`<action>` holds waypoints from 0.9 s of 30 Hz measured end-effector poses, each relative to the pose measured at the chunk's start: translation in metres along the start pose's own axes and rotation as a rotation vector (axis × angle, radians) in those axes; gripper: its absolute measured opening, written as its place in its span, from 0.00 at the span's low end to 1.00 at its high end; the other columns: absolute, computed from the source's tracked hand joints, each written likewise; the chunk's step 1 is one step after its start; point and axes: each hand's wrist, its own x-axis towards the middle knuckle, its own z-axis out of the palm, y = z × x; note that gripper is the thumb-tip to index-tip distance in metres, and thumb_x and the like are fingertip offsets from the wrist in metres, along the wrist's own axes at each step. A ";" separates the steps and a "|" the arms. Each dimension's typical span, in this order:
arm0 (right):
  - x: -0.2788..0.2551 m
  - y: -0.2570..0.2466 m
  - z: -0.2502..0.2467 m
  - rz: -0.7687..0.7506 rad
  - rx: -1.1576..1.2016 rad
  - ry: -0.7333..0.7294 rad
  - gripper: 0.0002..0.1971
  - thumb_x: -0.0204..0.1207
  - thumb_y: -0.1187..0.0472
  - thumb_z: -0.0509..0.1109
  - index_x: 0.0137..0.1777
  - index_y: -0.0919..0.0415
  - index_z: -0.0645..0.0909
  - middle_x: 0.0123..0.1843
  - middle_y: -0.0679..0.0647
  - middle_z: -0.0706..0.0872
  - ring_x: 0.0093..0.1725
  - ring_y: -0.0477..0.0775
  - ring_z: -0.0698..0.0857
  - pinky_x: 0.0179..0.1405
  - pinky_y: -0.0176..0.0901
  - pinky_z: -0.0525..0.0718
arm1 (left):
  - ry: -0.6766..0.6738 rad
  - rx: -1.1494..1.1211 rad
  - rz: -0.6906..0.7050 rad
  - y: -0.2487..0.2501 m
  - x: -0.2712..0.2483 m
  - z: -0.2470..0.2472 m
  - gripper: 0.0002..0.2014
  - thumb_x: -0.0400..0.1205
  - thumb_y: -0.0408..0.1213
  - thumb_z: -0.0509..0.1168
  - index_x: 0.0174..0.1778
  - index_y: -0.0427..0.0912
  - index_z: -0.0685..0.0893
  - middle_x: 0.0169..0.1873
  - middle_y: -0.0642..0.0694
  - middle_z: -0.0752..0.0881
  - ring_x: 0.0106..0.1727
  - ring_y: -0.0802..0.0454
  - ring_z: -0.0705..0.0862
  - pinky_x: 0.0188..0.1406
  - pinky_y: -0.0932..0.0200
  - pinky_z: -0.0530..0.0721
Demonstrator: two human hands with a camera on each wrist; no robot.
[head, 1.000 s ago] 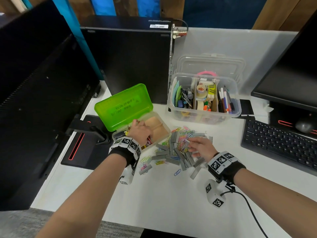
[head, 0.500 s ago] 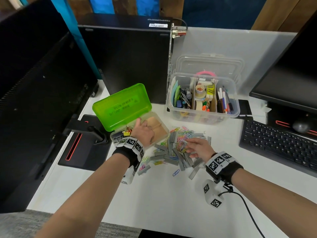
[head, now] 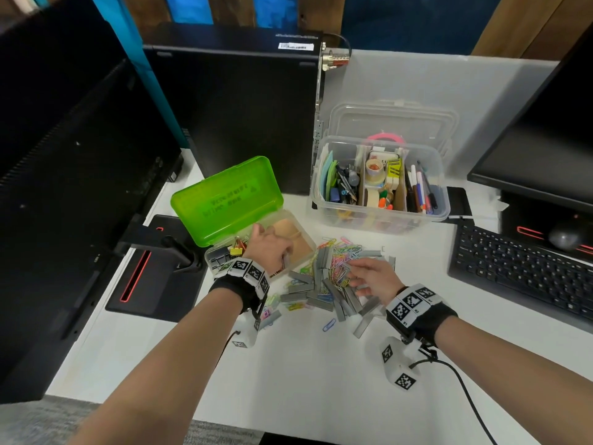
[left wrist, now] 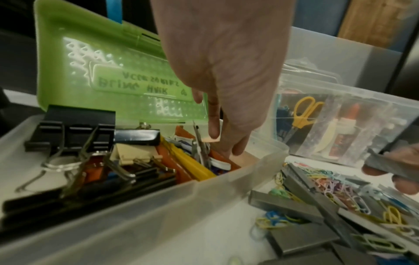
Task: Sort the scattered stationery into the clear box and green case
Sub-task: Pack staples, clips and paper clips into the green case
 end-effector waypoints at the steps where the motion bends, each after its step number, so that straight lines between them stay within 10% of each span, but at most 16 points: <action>1: 0.000 0.000 0.000 0.001 -0.001 -0.002 0.12 0.83 0.70 0.61 0.64 0.66 0.79 0.40 0.56 0.82 0.34 0.50 0.80 0.22 0.31 0.82 | -0.005 -0.015 0.002 0.000 0.000 0.002 0.15 0.82 0.36 0.60 0.59 0.59 0.82 0.54 0.55 0.85 0.57 0.51 0.72 0.64 0.49 0.62; 10: 0.000 0.002 0.000 -0.002 -0.033 -0.017 0.13 0.83 0.70 0.61 0.65 0.66 0.79 0.43 0.57 0.83 0.36 0.50 0.81 0.26 0.33 0.83 | -0.121 0.095 0.121 -0.004 0.003 0.002 0.13 0.82 0.49 0.61 0.62 0.63 0.82 0.66 0.60 0.78 0.67 0.48 0.66 0.73 0.43 0.58; 27: 0.000 0.002 0.001 -0.035 -0.029 0.026 0.15 0.83 0.72 0.60 0.67 0.68 0.78 0.43 0.58 0.82 0.36 0.47 0.80 0.23 0.29 0.82 | -0.121 0.113 0.065 -0.006 -0.013 -0.002 0.12 0.83 0.43 0.59 0.58 0.60 0.83 0.62 0.55 0.81 0.67 0.47 0.68 0.75 0.45 0.54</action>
